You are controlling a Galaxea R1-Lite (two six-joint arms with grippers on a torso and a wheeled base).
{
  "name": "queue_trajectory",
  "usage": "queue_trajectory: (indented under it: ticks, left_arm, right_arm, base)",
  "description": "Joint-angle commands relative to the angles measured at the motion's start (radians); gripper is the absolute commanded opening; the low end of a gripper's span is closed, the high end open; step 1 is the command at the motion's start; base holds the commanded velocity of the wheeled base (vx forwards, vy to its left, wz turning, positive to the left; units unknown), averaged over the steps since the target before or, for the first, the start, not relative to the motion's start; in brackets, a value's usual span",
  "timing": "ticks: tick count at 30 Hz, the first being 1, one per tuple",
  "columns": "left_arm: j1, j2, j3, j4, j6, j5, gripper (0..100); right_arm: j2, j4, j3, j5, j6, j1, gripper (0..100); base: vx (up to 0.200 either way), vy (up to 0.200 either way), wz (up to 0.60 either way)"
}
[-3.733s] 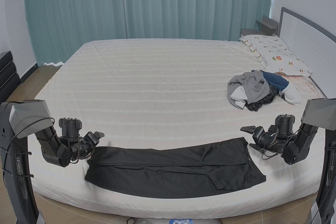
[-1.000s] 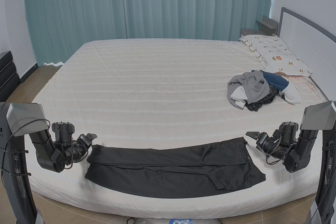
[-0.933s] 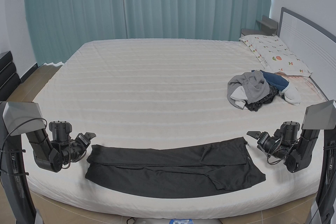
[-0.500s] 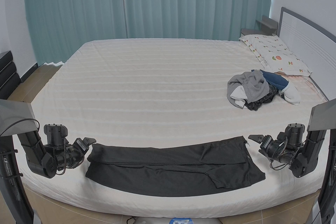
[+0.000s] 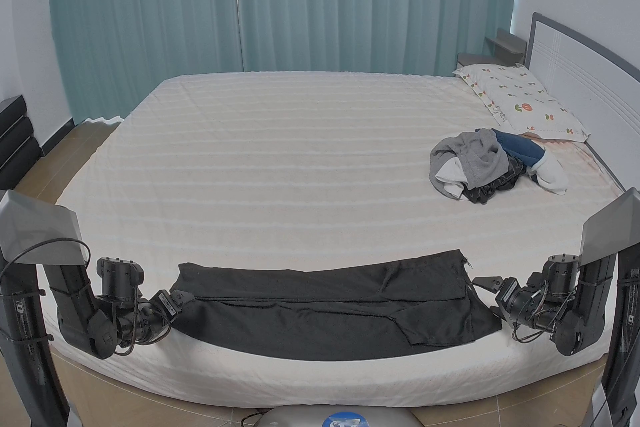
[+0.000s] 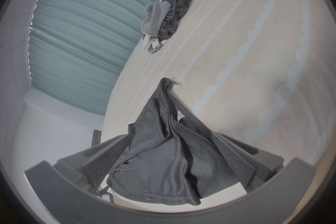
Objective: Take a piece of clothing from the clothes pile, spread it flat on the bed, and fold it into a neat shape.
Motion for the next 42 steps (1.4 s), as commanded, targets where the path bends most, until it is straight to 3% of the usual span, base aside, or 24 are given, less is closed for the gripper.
queue_trajectory:
  ticks: [1, 9, 10, 16, 24, 42]
  left_arm:
    - [-0.041, 0.073, -0.011, -0.03, 0.004, 0.046, 100]
    - [-0.052, 0.099, -0.007, -0.086, 0.004, 0.08, 100]
    - [-0.052, 0.098, -0.009, -0.086, 0.001, 0.093, 0]
    - [-0.052, 0.096, 0.028, -0.086, -0.002, 0.184, 0]
    - [-0.048, 0.09, 0.092, -0.086, 0.004, 0.239, 0]
    - [-0.047, 0.073, 0.143, -0.099, 0.052, 0.241, 0]
  right_arm:
    - [0.027, -0.009, 0.004, 0.001, 0.001, 0.002, 100]
    - [0.027, -0.009, 0.006, -0.001, 0.0, 0.005, 100]
    - [0.027, -0.011, 0.006, -0.001, 0.0, 0.005, 100]
    - [0.028, -0.011, 0.009, -0.001, -0.003, 0.006, 100]
    - [0.027, -0.011, 0.014, -0.001, -0.003, 0.005, 100]
    - [0.024, -0.011, 0.017, -0.001, 0.0, 0.005, 100]
  base:
    - [0.0, 0.0, 0.0]
    - [0.0, 0.0, 0.0]
    - [0.0, 0.0, 0.0]
    - [0.0, 0.0, 0.0]
    - [0.0, 0.0, 0.0]
    - [0.0, 0.0, 0.0]
